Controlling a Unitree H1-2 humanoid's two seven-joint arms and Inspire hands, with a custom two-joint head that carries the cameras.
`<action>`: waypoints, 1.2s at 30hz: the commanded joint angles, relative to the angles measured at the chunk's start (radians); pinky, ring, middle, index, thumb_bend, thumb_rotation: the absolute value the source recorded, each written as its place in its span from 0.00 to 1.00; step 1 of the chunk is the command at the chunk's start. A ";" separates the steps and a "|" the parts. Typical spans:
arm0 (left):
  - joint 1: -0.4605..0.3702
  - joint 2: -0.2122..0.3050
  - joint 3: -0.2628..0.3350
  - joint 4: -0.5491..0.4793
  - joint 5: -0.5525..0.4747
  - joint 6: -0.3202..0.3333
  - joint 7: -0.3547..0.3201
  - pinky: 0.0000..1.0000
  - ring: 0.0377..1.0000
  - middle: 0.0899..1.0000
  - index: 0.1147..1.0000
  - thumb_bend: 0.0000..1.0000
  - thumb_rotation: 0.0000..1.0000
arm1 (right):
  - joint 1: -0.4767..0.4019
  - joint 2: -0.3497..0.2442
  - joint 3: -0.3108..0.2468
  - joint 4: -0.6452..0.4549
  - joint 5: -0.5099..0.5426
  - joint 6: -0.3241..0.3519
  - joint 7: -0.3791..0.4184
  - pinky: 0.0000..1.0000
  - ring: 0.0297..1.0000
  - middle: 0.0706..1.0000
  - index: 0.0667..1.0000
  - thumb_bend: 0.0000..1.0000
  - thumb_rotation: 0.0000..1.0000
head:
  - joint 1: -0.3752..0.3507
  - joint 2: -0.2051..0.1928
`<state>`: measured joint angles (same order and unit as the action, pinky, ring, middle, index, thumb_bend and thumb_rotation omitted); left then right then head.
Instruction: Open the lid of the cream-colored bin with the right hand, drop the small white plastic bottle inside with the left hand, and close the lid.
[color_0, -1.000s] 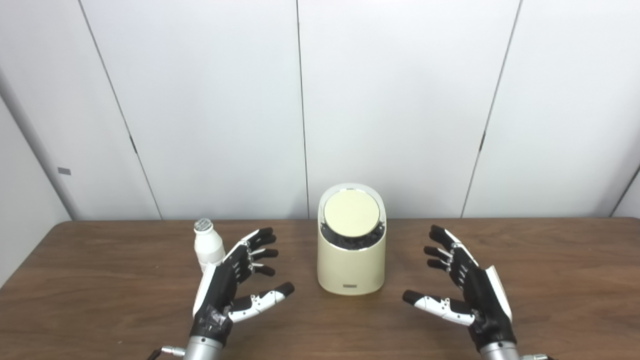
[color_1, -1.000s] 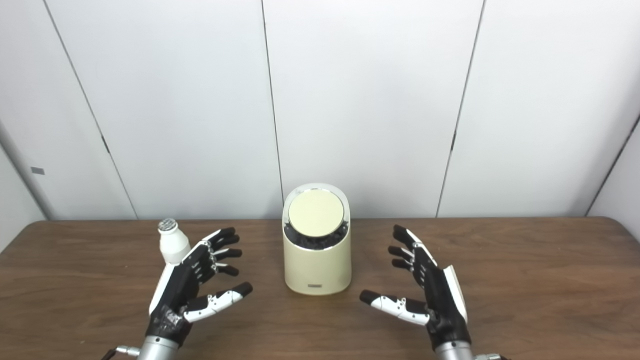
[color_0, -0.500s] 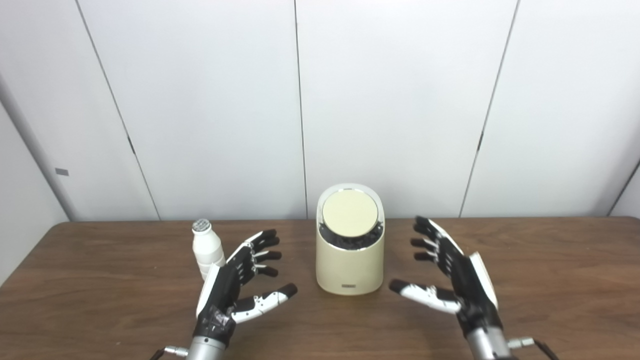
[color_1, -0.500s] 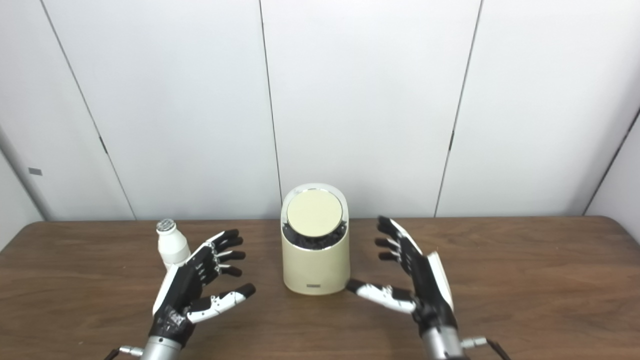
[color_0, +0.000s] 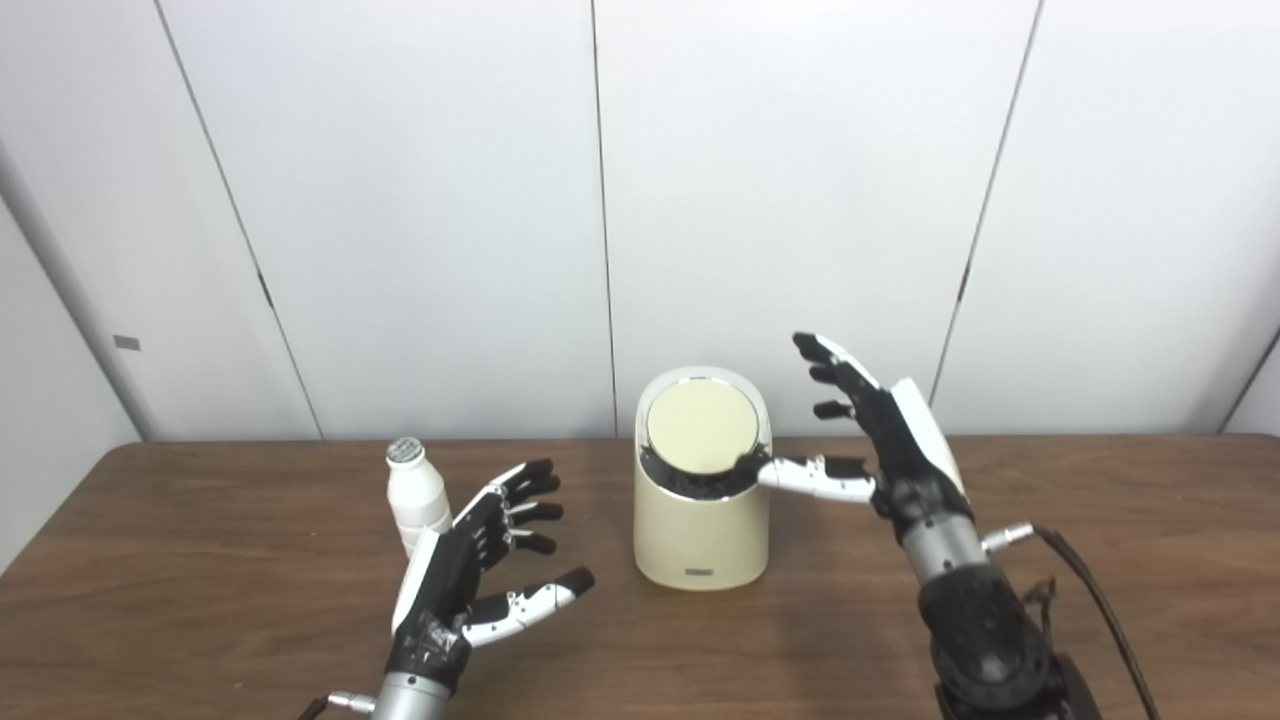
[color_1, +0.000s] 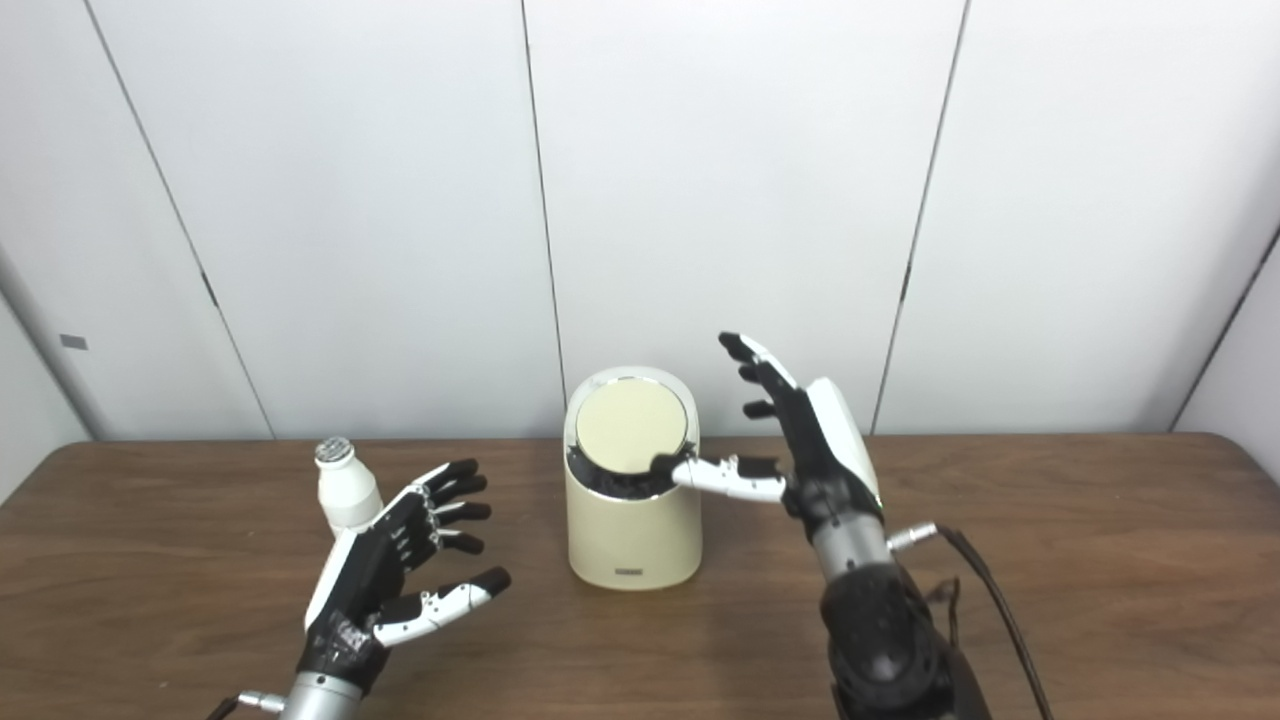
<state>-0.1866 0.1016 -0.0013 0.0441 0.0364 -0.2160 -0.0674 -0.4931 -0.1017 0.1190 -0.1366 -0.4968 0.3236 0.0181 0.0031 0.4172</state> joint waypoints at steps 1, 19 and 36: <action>-0.026 0.007 0.001 -0.025 -0.006 -0.027 -0.001 0.60 0.73 0.79 0.82 0.72 0.09 | -0.080 -0.005 0.011 -0.019 -0.027 0.015 0.002 0.70 0.86 0.89 0.89 0.83 0.37 | 0.001 0.001; -0.027 -0.001 -0.001 -0.027 -0.007 -0.024 -0.011 0.61 0.73 0.80 0.82 0.72 0.09 | -0.239 -0.009 0.073 0.124 -0.138 0.080 -0.010 0.69 0.84 0.89 0.88 0.84 0.36 | 0.002 0.014; -0.025 -0.010 -0.014 -0.049 -0.007 -0.008 -0.015 0.60 0.73 0.80 0.83 0.71 0.08 | -0.253 -0.033 0.107 0.170 -0.156 0.069 0.006 0.75 0.88 0.91 0.88 0.90 0.31 | 0.011 0.030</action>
<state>-0.1865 0.0938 -0.0138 0.0320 0.0355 -0.2094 -0.0845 -0.6955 -0.1253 0.2228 0.0646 -0.6418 0.4207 0.0317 0.0138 0.4464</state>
